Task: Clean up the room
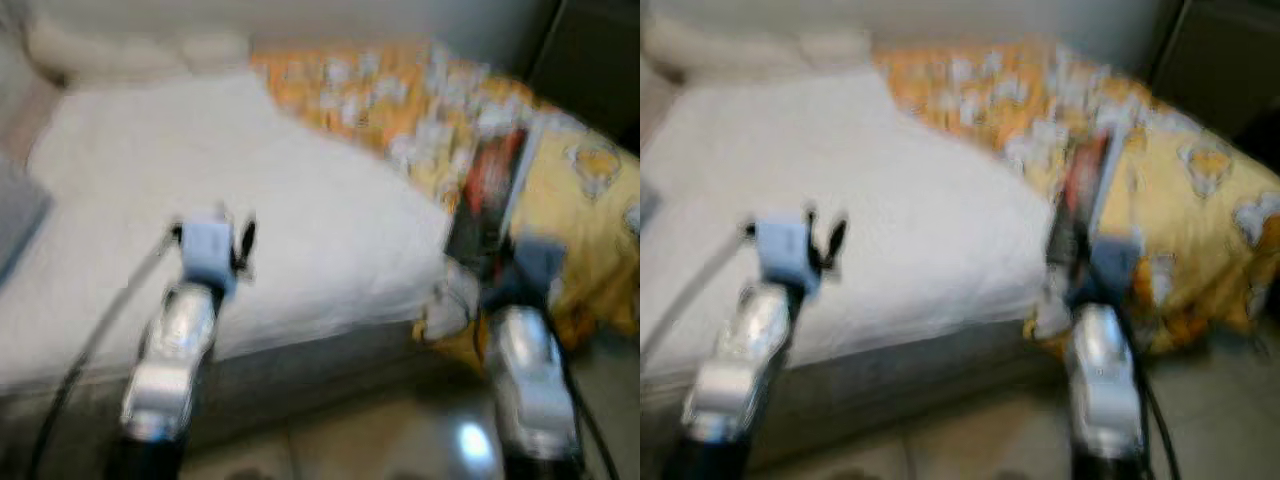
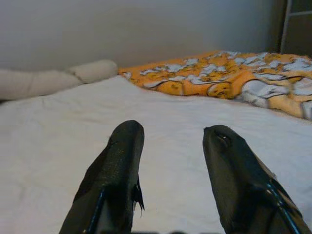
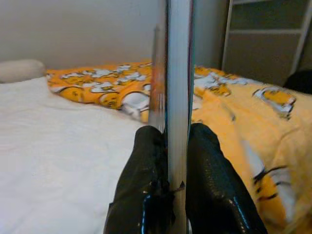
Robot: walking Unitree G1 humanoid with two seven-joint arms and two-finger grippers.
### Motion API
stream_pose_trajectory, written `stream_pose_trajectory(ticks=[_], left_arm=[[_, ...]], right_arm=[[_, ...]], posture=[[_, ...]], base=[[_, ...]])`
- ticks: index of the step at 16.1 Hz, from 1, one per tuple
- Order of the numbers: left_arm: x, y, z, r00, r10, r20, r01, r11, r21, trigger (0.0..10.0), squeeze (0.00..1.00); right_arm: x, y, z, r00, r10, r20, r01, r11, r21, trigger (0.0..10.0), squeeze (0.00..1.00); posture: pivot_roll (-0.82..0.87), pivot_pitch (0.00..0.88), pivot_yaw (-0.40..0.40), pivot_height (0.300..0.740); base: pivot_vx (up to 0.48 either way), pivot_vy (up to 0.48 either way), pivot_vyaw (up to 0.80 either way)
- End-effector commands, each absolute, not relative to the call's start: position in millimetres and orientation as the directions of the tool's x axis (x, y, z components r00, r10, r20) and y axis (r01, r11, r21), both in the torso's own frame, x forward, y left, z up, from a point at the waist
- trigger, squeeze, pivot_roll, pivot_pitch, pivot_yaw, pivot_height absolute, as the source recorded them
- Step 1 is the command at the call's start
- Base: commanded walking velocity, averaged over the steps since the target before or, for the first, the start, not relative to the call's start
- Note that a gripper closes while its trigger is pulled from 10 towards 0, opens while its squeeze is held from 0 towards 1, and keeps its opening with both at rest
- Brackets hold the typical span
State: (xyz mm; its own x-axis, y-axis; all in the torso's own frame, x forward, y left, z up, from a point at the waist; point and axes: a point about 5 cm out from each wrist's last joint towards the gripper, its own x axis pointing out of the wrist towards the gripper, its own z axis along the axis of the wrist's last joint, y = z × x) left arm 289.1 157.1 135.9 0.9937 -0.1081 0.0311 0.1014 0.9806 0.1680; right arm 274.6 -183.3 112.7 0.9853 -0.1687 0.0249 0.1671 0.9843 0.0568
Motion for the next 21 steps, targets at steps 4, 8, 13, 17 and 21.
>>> stream_pose_trajectory(ticks=[4,8,13,17,21], left_arm=[[291,146,145,0.988,-0.147,0.045,0.139,0.980,0.143,10.0,0.00],[289,153,140,0.992,-0.125,0.034,0.121,0.987,0.103,10.0,0.00],[289,159,146,0.993,-0.112,0.049,0.103,0.984,0.145,10.0,0.00],[289,159,144,0.993,-0.104,0.048,0.094,0.981,0.171,10.0,0.00],[292,158,142,0.992,-0.117,0.040,0.108,0.977,0.185,10.0,0.00]], right_arm=[[277,-187,136,0.946,-0.277,0.166,0.263,0.960,0.100,10.0,0.00],[283,-180,120,0.975,-0.212,0.063,0.205,0.974,0.098,10.0,0.00],[280,-147,120,0.995,0.070,0.072,-0.074,0.996,0.045,10.0,0.00],[280,-146,117,0.993,0.107,0.056,-0.111,0.991,0.073,10.0,0.00],[282,-162,118,0.998,0.001,0.061,-0.007,0.995,0.104,10.0,0.00]], posture=[[0.01,0.000,0.016,0.740],[0.04,0.000,-0.001,0.740],[0.04,0.000,0.003,0.740],[0.04,0.000,-0.009,0.740],[0.02,0.000,0.004,0.740]], base=[[0.000,0.000,0.00],[0.000,0.000,0.00],[0.000,0.000,0.32],[0.270,0.000,0.80],[0.295,0.000,0.20]])
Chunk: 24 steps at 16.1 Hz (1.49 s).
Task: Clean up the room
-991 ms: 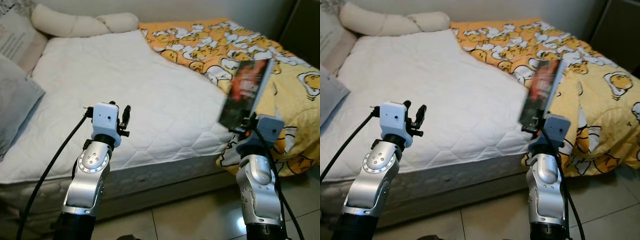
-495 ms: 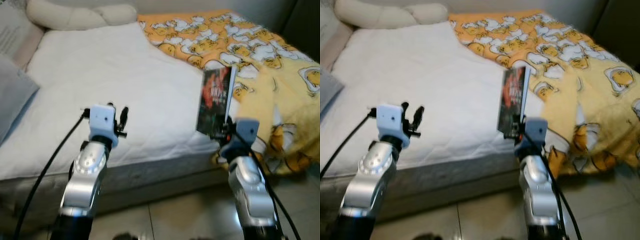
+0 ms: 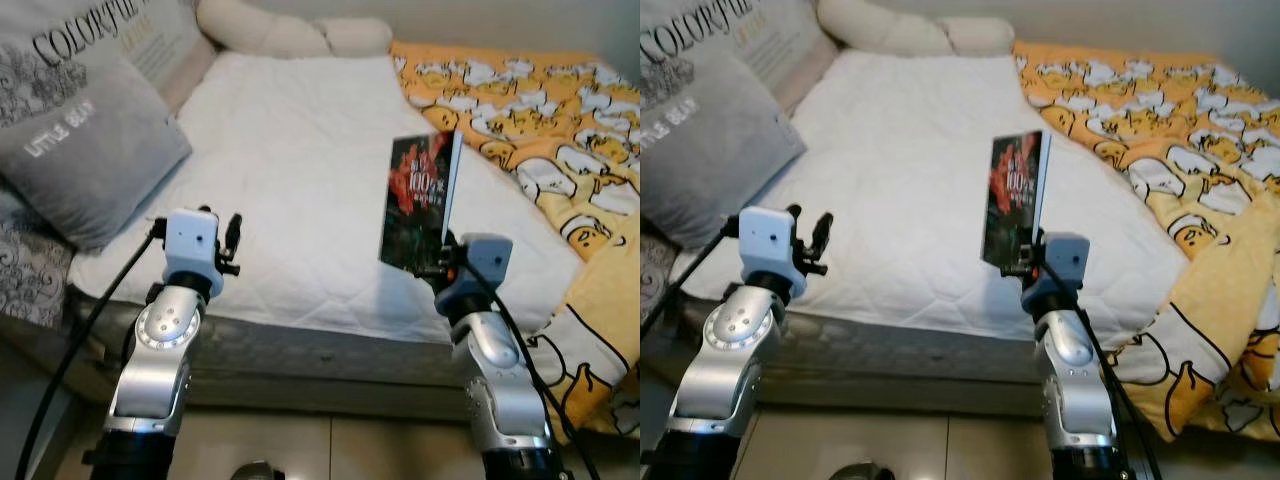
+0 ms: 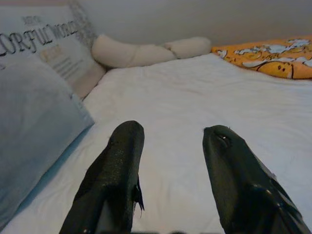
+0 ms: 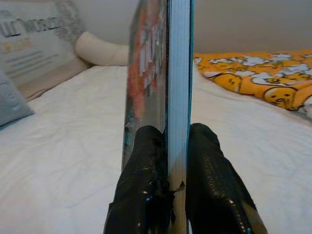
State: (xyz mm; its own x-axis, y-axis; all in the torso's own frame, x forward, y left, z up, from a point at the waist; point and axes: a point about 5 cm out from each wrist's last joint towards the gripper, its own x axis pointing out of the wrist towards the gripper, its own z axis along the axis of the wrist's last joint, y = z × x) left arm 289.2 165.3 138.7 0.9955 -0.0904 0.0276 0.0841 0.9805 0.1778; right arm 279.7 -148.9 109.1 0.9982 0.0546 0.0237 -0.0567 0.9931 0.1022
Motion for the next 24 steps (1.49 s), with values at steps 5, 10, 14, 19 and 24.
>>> stream_pose_trajectory(ticks=[5,10,14,19,24], left_arm=[[297,151,144,0.989,-0.137,0.052,0.126,0.976,0.175,10.0,0.00],[295,155,141,0.992,-0.111,0.051,0.102,0.981,0.163,10.0,0.00],[295,155,140,0.993,-0.109,0.051,0.099,0.982,0.158,10.0,0.00],[297,156,141,0.993,-0.105,0.050,0.096,0.982,0.165,10.0,0.00],[298,150,144,0.986,-0.153,0.062,0.140,0.974,0.175,10.0,0.00]], right_arm=[[284,-163,118,0.998,0.017,0.067,-0.025,0.992,0.122,10.0,0.00],[285,-156,117,0.995,0.084,0.052,-0.088,0.994,0.066,10.0,0.00],[286,-151,119,0.989,0.136,0.050,-0.137,0.990,0.013,10.0,0.00],[287,-154,117,0.994,0.102,0.043,-0.104,0.994,0.036,10.0,0.00],[288,-156,117,0.995,0.091,0.041,-0.092,0.995,0.037,10.0,0.00]], posture=[[0.03,0.000,-0.012,0.740],[0.03,0.000,-0.027,0.740],[0.02,0.000,-0.031,0.740],[0.02,0.000,-0.025,0.740],[0.02,0.000,-0.020,0.740]], base=[[0.341,0.000,0.00],[0.362,0.000,0.00],[0.364,0.000,0.00],[0.365,0.000,0.32],[0.376,0.000,0.00]])
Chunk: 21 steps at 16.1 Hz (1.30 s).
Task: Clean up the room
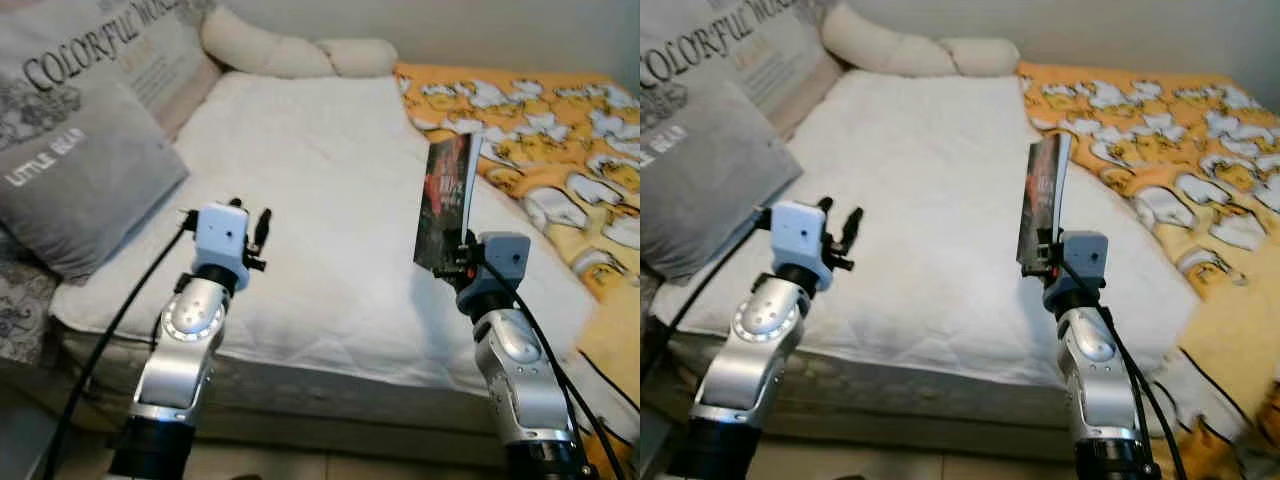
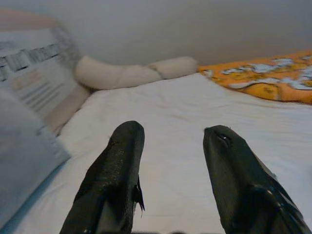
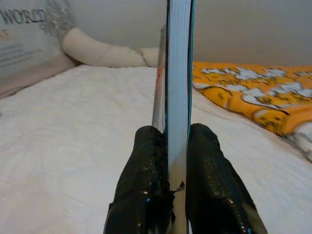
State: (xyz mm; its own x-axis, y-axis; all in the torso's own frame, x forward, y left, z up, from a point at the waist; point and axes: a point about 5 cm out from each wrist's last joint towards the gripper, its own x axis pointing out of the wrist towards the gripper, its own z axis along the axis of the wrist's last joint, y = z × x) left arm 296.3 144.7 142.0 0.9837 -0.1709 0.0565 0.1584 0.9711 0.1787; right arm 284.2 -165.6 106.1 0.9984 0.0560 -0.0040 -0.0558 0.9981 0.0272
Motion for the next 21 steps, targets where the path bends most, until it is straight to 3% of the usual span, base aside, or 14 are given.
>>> stream_pose_trajectory(ticks=[1,15,21], left_arm=[[298,150,144,0.987,-0.148,0.062,0.135,0.976,0.174,10.0,0.00],[303,153,143,0.989,-0.140,0.045,0.130,0.977,0.168,10.0,0.00],[306,149,142,0.985,-0.169,0.041,0.161,0.975,0.155,10.0,0.00]], right_arm=[[288,-156,117,0.995,0.089,0.041,-0.091,0.995,0.038,10.0,0.00],[283,-164,114,0.999,0.039,0.032,-0.041,0.998,0.047,10.0,0.00],[285,-167,116,0.999,0.030,0.027,-0.031,0.998,0.049,10.0,0.00]], posture=[[0.02,0.000,-0.020,0.740],[0.01,0.000,0.011,0.740],[0.00,0.000,0.013,0.740]], base=[[0.382,0.000,0.00],[0.359,0.000,0.00],[0.000,0.000,0.00]])
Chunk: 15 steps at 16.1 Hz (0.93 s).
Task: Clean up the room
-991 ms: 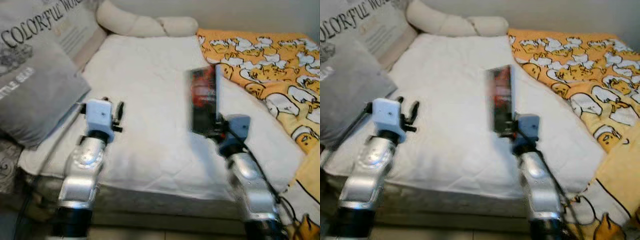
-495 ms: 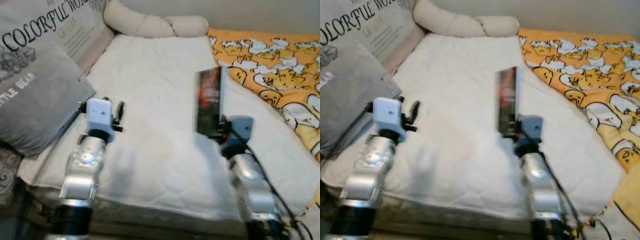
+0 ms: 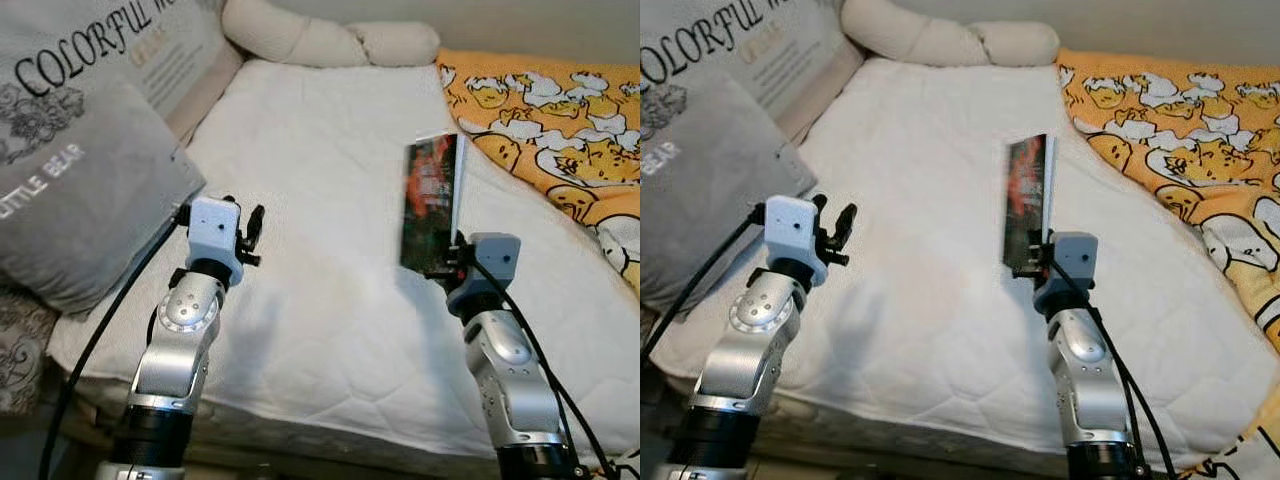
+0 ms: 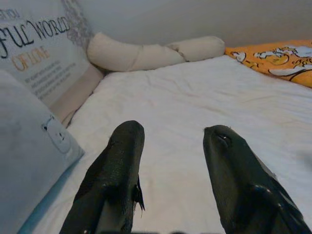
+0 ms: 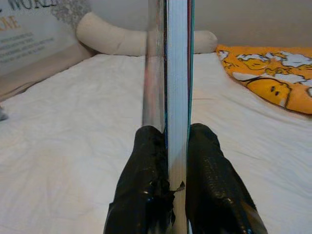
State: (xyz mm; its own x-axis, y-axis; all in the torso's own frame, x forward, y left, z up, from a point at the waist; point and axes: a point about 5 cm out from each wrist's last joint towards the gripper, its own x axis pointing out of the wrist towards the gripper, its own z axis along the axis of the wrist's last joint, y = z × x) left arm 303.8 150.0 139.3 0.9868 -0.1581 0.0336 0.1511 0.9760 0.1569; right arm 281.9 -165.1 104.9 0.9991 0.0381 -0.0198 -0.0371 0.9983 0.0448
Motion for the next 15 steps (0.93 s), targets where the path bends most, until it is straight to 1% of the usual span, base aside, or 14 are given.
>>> stream_pose_trajectory(ticks=[1,2,4,11,15], left_arm=[[305.9,149.6,142.1,0.985,-0.167,0.040,0.160,0.975,0.152,10.0,0.00],[305.4,150.5,141.0,0.985,-0.166,0.037,0.159,0.976,0.151,10.0,0.00],[304.4,151.5,139.6,0.986,-0.162,0.033,0.155,0.976,0.154,10.0,0.00],[301.0,150.9,139.3,0.984,-0.174,0.033,0.165,0.970,0.178,10.0,0.00],[297.9,153.3,137.8,0.982,-0.185,0.027,0.176,0.965,0.192,10.0,0.00]], right_arm=[[284.5,-169.2,114.0,1.000,0.012,0.014,-0.013,0.998,0.063,10.0,0.00],[284.0,-169.9,113.3,1.000,0.009,0.011,-0.010,0.998,0.068,10.0,0.00],[283.1,-170.6,112.8,1.000,0.007,0.007,-0.007,0.998,0.066,10.0,0.00],[280.2,-168.7,109.4,1.000,-0.004,-0.002,0.004,0.998,0.063,10.0,0.00],[279.1,-165.6,107.6,1.000,-0.001,-0.004,0.001,0.998,0.068,10.0,0.00]], posture=[[0.00,0.000,0.012,0.740],[0.00,0.000,0.013,0.740],[0.00,0.000,0.015,0.740],[0.01,0.000,0.004,0.740],[0.01,0.000,0.011,0.740]], base=[[0.000,0.300,0.00],[0.000,0.390,0.00],[0.000,0.403,-0.49],[0.000,0.401,0.00],[0.000,0.402,0.00]])
